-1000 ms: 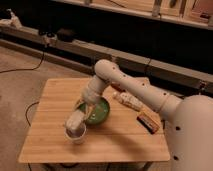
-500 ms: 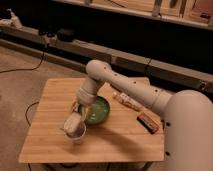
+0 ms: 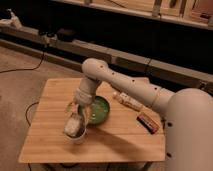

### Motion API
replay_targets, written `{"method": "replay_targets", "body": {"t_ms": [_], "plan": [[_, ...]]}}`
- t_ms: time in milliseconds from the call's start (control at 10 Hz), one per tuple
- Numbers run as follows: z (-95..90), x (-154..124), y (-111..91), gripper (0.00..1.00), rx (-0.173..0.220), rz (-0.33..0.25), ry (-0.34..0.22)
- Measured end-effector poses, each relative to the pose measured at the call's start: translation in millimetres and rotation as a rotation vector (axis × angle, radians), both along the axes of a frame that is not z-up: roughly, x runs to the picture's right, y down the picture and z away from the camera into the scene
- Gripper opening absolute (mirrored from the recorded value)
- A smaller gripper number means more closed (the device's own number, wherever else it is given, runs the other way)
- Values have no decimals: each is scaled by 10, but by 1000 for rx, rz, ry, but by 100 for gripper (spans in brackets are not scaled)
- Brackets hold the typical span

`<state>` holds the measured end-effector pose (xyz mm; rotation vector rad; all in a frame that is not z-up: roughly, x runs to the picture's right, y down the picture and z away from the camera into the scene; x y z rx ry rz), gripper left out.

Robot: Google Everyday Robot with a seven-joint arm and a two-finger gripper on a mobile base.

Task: Place the white sponge in the ceramic cup

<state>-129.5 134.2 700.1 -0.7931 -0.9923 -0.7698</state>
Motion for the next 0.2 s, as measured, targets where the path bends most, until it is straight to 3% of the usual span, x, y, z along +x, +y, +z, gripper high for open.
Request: {"method": "replay_targets", "body": {"t_ms": [200], "plan": [[-16, 12, 5, 77, -2, -5, -3]]}}
